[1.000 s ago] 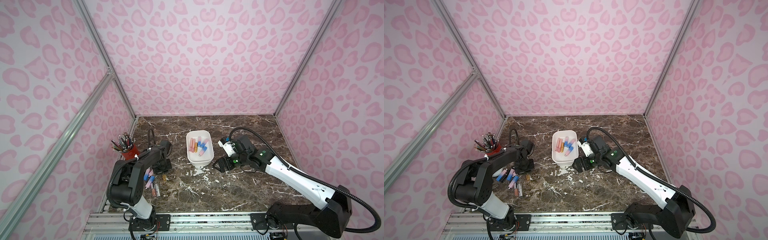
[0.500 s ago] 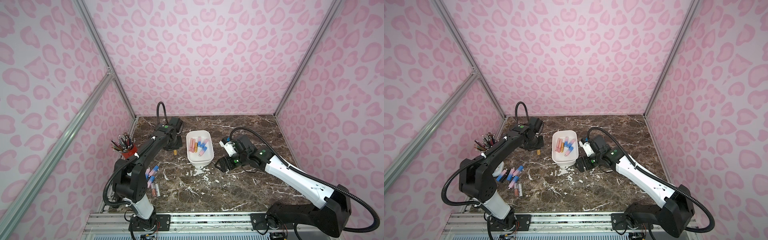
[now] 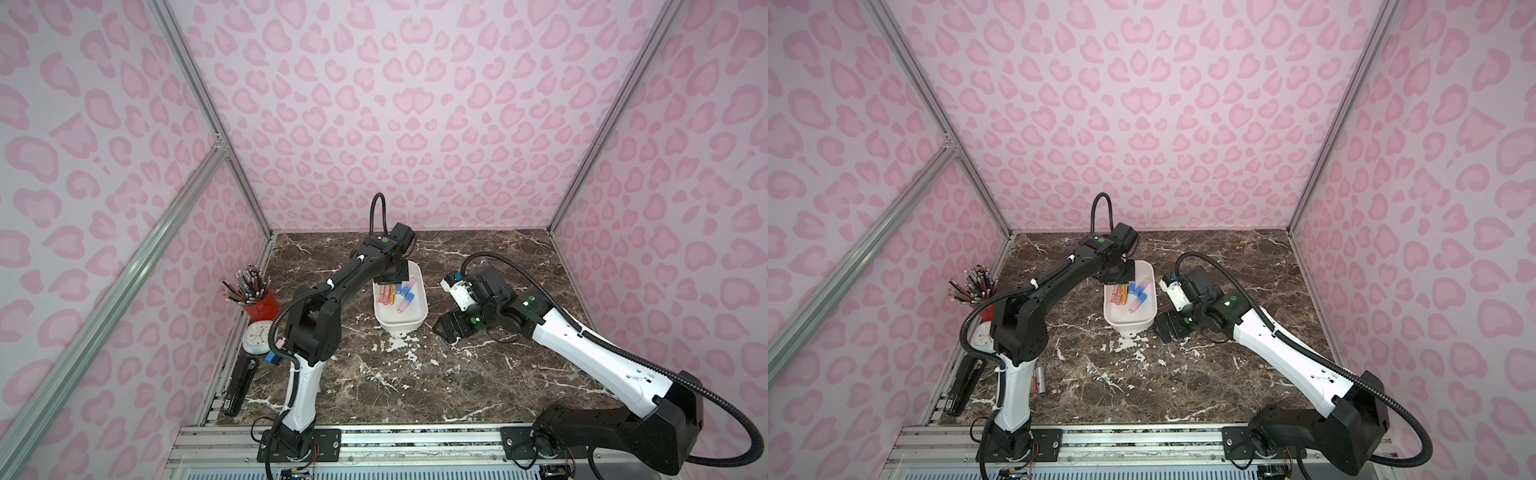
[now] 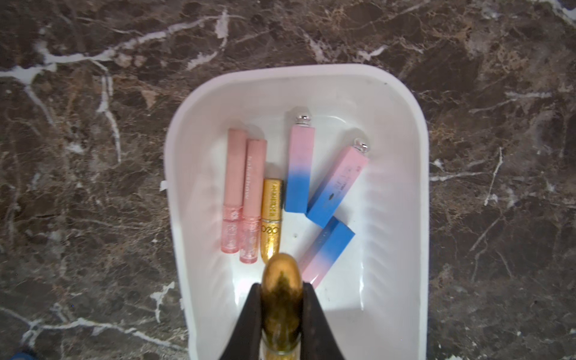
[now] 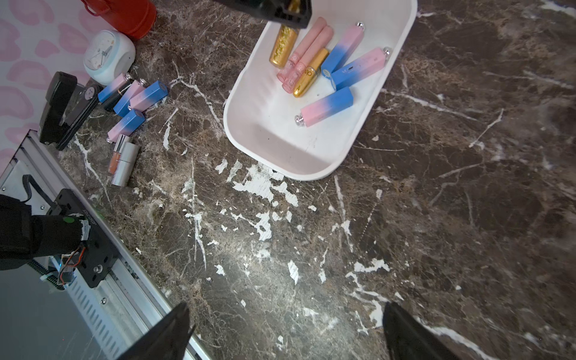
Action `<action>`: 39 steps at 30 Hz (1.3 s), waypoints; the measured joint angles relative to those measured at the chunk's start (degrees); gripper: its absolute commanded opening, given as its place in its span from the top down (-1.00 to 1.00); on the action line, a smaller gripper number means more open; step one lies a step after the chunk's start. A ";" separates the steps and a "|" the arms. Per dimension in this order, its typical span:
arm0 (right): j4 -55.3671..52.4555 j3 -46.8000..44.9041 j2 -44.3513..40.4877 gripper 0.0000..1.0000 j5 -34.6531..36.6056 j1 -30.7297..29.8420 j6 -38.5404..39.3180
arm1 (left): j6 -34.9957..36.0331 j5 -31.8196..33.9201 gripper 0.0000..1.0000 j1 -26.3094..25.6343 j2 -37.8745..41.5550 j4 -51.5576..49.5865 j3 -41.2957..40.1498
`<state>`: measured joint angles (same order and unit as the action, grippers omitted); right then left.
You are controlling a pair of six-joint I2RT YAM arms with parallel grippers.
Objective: Put the lipstick into the storage box
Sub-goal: Place the lipstick in the storage box.
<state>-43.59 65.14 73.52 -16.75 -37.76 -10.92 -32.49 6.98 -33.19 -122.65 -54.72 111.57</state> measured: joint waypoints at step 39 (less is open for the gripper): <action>-1.09 -2.23 -4.98 -0.98 1.49 3.30 -1.29 | -1.57 -5.40 0.18 -2.40 -4.07 5.46 -1.09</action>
<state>-44.69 62.92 68.53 -15.27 -34.46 -12.21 -34.06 1.58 -35.59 -126.72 -49.25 110.48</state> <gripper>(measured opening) 0.991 0.407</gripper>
